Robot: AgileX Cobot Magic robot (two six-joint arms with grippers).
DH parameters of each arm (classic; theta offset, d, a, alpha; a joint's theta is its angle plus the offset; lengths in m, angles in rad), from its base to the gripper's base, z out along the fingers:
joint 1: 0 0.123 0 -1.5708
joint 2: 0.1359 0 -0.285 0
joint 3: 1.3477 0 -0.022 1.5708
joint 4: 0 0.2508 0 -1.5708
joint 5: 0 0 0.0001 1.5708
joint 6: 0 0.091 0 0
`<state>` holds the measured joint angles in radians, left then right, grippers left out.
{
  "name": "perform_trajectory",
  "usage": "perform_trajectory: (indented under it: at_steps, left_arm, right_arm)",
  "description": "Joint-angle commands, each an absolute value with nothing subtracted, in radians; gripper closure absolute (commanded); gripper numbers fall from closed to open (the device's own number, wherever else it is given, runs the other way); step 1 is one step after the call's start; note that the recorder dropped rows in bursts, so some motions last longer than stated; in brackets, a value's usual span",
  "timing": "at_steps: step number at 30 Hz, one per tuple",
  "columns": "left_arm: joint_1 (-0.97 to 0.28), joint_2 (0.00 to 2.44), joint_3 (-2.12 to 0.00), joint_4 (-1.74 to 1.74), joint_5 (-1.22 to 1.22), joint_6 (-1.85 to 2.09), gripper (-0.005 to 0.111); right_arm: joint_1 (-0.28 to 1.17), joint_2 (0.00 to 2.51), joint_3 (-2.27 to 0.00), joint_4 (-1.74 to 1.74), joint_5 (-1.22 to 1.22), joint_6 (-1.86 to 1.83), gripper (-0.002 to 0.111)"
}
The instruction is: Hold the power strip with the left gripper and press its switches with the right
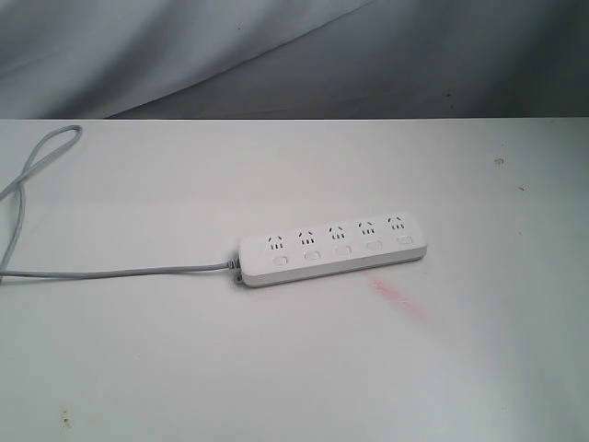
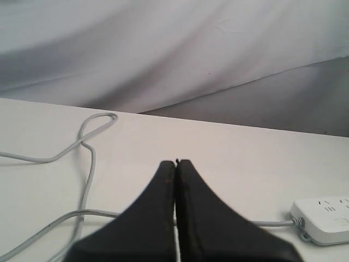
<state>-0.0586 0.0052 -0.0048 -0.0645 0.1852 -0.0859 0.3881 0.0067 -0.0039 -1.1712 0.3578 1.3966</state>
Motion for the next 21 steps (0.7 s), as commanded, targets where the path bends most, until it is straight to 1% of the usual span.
perform_trajectory:
  at_steps: [1, 21]
  left_arm:
    - [-0.063, 0.000, 0.000, -0.074, 0.180, -0.076, 0.107]
    - [-0.063, 0.000, 0.000, -0.072, 0.180, -0.073, 0.107]
  right_arm:
    - [0.382, 0.005, 0.000, -1.172, 0.352, 1.395, 0.108]
    - [0.380, 0.000, 0.000, -1.174, 0.383, 1.385, 0.108]
